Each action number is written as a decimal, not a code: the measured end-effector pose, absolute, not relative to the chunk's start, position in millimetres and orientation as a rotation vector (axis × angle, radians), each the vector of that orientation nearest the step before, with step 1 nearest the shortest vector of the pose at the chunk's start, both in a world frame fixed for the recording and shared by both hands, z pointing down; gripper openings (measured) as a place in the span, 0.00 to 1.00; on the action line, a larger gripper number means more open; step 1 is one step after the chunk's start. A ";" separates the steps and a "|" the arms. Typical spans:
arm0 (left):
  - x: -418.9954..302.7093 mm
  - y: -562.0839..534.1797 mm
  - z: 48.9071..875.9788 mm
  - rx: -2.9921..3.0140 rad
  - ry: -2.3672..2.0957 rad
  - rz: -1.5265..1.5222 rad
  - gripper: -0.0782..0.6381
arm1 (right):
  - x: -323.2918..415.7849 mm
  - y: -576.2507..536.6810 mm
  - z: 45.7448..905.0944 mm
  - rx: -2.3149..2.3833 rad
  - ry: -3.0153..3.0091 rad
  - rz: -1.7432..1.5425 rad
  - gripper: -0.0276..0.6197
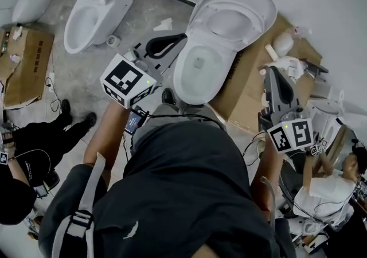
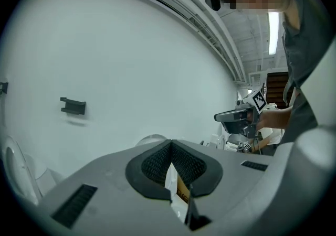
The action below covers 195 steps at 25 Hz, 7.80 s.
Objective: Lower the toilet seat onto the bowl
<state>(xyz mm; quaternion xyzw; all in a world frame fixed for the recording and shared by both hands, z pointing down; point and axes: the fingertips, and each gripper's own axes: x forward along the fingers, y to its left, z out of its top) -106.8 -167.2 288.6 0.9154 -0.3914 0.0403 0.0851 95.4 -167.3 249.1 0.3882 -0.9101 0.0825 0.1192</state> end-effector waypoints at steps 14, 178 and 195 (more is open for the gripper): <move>-76.3 -191.4 312.1 2.572 -1.220 0.203 0.12 | 97.2 -286.6 329.6 0.900 -2.604 0.255 0.06; -118.5 -123.6 492.8 2.253 -1.143 0.400 0.12 | 95.8 23.1 846.5 -0.163 -1.607 0.702 0.05; -146.7 -120.7 534.3 2.167 -1.189 0.470 0.12 | 96.9 33.8 892.5 -0.272 -1.549 0.701 0.05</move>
